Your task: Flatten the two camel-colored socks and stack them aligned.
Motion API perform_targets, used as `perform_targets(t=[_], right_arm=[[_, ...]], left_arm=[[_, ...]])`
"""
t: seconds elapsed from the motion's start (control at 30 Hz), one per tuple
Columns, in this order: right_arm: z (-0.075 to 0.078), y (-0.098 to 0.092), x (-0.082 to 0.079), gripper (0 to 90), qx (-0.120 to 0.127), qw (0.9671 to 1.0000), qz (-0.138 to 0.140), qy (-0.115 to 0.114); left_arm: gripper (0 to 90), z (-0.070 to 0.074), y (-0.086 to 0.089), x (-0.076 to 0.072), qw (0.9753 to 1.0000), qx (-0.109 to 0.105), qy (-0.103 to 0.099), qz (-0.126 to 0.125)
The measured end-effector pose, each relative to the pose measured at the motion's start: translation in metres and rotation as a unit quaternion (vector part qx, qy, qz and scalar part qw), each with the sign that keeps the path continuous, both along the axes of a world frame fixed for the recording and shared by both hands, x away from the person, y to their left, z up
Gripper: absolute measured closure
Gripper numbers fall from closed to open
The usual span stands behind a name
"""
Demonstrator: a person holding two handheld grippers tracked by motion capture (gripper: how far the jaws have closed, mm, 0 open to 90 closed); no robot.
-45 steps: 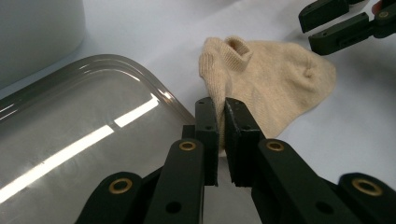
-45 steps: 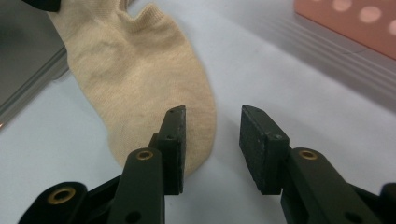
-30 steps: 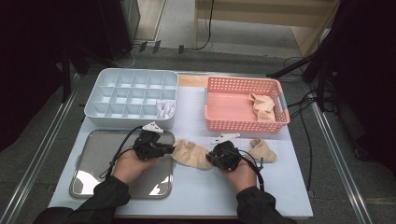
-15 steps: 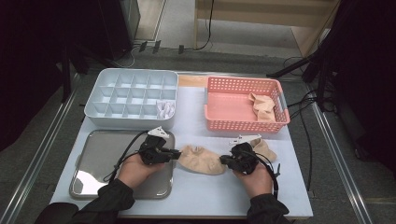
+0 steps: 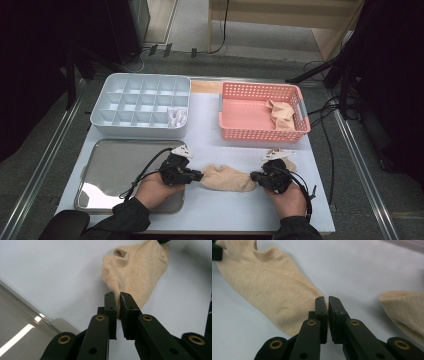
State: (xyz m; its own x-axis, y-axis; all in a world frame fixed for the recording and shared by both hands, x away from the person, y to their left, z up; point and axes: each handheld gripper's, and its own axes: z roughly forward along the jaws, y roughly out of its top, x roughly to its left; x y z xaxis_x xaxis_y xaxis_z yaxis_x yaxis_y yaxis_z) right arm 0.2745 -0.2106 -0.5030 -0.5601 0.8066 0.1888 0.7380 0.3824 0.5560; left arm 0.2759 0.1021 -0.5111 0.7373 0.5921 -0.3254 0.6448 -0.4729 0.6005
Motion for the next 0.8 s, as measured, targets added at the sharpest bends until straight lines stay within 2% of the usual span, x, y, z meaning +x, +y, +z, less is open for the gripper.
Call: perform_targets(t=[0.07, 0.13, 0.2, 0.27, 0.37, 0.4, 0.47, 0.57, 0.67, 0.8], right_arm=[[-0.001, -0.001, 0.002, 86.8, 0.007, 1.0, -0.003, 0.003], [-0.002, 0.0, 0.002, 85.1, 0.01, 0.9999, -0.002, 0.004], [-0.002, -0.001, 0.002, 79.3, 0.011, 0.9999, -0.004, 0.002], [0.002, -0.002, -0.001, 77.1, 0.017, 0.9998, -0.008, -0.005], [0.006, -0.003, -0.004, 74.8, 0.026, 0.9995, -0.013, -0.014], [0.008, -0.005, -0.006, 72.9, 0.026, 0.9993, -0.015, -0.022], [0.006, -0.007, -0.009, 72.2, 0.024, 0.9994, -0.017, -0.019], [0.001, -0.008, -0.013, 70.5, 0.026, 0.9995, -0.018, -0.009], [0.0, -0.007, -0.016, 69.0, 0.026, 0.9995, -0.016, -0.009], [-0.005, 0.0, -0.015, 68.1, 0.011, 0.9999, -0.009, -0.003]], left_arm=[[84.5, -0.001, -0.001, 0.0, 1.0, 0.002, 0.001, 0.0], [79.8, -0.002, -0.001, 0.001, 1.0, 0.002, 0.002, -0.001], [74.5, 0.001, 0.0, 0.001, 1.0, 0.002, -0.002, -0.004], [69.1, 0.004, 0.003, 0.003, 1.0, 0.002, -0.005, -0.001], [66.3, 0.007, 0.006, 0.005, 0.9999, -0.001, -0.009, 0.006], [66.0, 0.009, 0.008, 0.007, 0.9998, -0.005, -0.016, 0.014], [66.0, 0.01, 0.008, 0.008, 0.9995, -0.011, -0.02, 0.022], [67.0, 0.009, 0.006, 0.01, 0.9993, -0.007, -0.028, 0.022], [70.8, 0.005, 0.001, 0.013, 0.9995, -0.002, -0.025, 0.018], [75.2, -0.001, -0.004, 0.014, 0.9997, 0.011, -0.017, 0.013]])
